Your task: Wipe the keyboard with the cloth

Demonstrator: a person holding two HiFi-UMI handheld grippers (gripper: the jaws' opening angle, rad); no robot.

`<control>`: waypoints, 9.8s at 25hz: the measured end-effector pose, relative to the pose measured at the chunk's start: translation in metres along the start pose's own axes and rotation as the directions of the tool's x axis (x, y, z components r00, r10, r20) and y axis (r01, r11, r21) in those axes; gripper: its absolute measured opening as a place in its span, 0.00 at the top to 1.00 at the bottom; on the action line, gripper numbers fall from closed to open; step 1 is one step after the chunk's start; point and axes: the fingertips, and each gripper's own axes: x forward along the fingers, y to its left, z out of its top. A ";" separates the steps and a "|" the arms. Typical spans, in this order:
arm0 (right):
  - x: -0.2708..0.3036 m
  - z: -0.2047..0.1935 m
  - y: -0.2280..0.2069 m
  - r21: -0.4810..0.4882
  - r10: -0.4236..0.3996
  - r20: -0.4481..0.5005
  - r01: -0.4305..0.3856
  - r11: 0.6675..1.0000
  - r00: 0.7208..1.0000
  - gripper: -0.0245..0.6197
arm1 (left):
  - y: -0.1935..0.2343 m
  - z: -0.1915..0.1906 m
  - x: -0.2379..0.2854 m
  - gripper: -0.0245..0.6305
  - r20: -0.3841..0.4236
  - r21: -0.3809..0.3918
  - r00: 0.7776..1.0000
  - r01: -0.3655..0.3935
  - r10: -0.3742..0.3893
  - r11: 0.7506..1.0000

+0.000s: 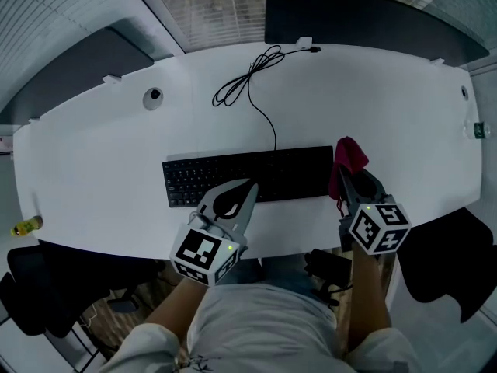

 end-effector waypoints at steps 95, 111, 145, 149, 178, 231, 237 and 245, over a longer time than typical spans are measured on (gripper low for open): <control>0.155 -0.049 0.270 -0.153 0.297 -0.283 -0.349 0.925 0.912 0.85 | 0.146 -0.090 -0.164 0.95 0.034 -0.242 0.943 -0.313 0.330 0.918; 0.170 -0.056 0.321 -0.173 0.355 -0.313 -0.420 0.891 0.881 0.85 | 0.161 -0.101 -0.190 0.95 0.036 -0.281 0.925 -0.354 0.379 0.892; 0.165 -0.054 0.374 -0.175 0.455 -0.309 -0.520 0.836 0.835 0.85 | 0.167 -0.101 -0.202 0.95 0.036 -0.287 0.916 -0.374 0.400 0.882; 0.154 -0.043 0.356 -0.165 0.441 -0.271 -0.493 0.854 0.856 0.85 | 0.157 -0.095 -0.190 0.95 0.038 -0.261 0.931 -0.341 0.363 0.903; 0.014 -0.027 0.030 0.010 0.003 -0.068 -0.002 1.000 0.998 0.85 | 0.001 -0.053 -0.021 0.95 -0.018 -0.040 1.000 0.007 -0.008 0.999; 0.059 -0.069 0.084 -0.015 0.089 -0.211 -0.094 0.995 0.974 0.85 | 0.030 -0.072 -0.064 0.95 0.000 -0.103 0.995 -0.098 0.099 0.990; 0.068 -0.069 0.106 -0.032 0.104 -0.217 -0.113 0.993 0.971 0.85 | 0.046 -0.075 -0.081 0.95 0.007 -0.116 0.991 -0.129 0.131 0.985; 0.080 -0.072 0.135 -0.058 0.126 -0.236 -0.143 0.988 0.964 0.85 | 0.063 -0.077 -0.099 0.95 0.020 -0.134 0.987 -0.157 0.161 0.978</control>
